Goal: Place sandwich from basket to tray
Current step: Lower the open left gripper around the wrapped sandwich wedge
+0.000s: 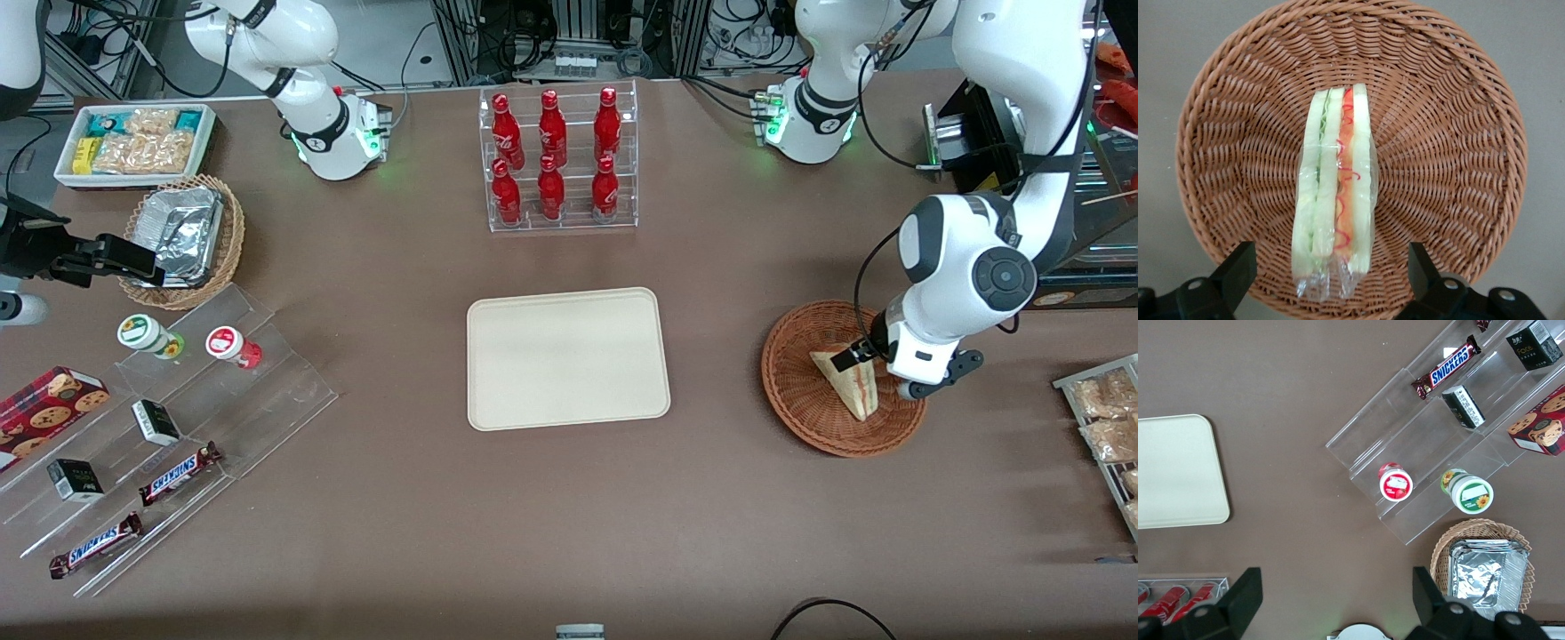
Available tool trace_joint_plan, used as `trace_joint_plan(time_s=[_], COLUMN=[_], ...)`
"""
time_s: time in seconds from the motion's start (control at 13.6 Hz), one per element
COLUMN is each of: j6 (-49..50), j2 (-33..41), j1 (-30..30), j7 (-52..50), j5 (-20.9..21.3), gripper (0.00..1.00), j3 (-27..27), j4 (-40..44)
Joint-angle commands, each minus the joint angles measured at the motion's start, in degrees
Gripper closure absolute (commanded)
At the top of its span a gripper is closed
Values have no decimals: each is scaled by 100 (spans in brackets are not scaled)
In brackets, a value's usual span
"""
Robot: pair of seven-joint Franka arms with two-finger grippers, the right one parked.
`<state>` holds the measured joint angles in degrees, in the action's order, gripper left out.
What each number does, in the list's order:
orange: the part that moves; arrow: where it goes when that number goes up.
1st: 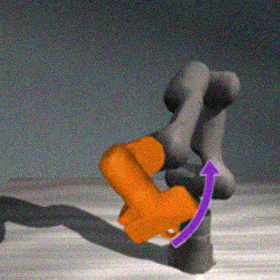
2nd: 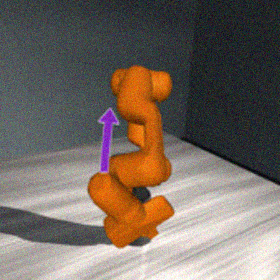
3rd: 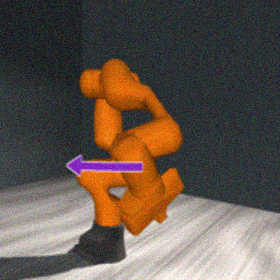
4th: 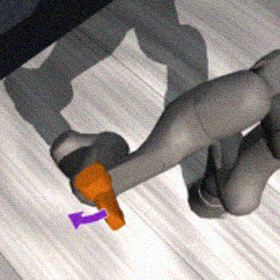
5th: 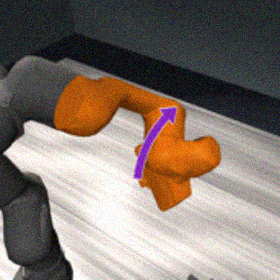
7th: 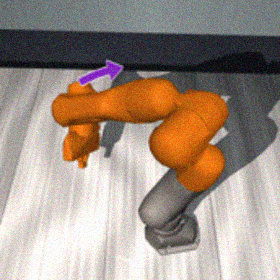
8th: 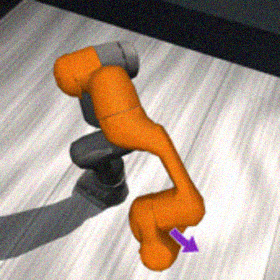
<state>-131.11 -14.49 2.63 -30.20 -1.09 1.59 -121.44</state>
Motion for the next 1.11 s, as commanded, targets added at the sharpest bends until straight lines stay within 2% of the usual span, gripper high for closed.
trace_joint_plan(time_s=[0.0, 0.22, 0.3, 0.44, 0.59, 0.66, 1.03], j6=[-204, -309, -353, -336, -240, -109, 1305], j2=[-150, -300, -318, -292, -248, -195, -90], j1=[-34, -96, -105, -201, -193, -193, -44], j7=[-100, -109, -117, -117, -135, -135, -57], j5=[13, 13, 13, 4, 4, -5, -14], gripper=[0, 1, 17, 61, 95, 100, 100], j3=[-9, -9, -9, -9, -1, -1, 104], j4=[-29, -46, -108, -152, -152, -109, 865])
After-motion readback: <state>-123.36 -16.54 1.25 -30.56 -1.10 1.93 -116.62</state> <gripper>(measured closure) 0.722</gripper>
